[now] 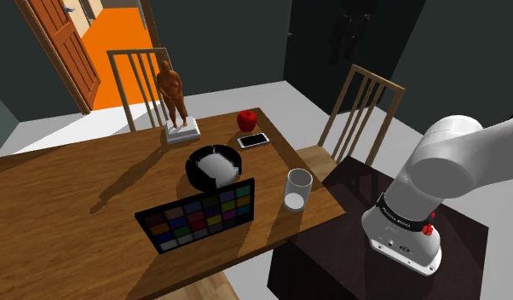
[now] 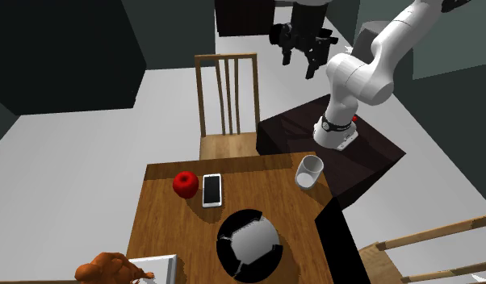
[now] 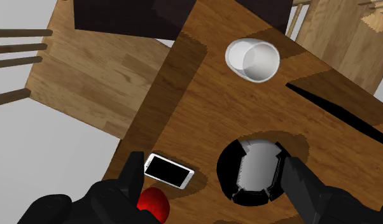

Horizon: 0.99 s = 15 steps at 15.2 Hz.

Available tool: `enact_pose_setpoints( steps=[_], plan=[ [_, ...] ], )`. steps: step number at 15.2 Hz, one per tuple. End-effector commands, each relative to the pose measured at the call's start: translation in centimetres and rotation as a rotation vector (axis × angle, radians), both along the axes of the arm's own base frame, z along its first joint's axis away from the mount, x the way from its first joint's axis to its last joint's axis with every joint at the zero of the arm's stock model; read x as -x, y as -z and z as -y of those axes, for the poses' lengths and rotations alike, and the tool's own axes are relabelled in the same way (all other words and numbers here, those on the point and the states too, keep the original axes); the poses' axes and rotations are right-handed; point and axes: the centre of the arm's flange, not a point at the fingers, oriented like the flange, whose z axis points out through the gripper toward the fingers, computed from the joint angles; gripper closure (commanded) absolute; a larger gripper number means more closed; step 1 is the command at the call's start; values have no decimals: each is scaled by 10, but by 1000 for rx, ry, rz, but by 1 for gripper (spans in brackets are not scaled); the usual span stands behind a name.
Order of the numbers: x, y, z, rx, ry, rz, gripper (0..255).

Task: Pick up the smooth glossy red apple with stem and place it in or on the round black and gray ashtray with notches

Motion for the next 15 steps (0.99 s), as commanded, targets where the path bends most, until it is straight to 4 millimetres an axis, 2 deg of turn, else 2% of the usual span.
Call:
enact_pose_setpoints(
  steps=[1,15],
  plan=[
    [0,0,0,0,0,0,0],
    [-143,113,-4,58,37,15,0]
  ],
)
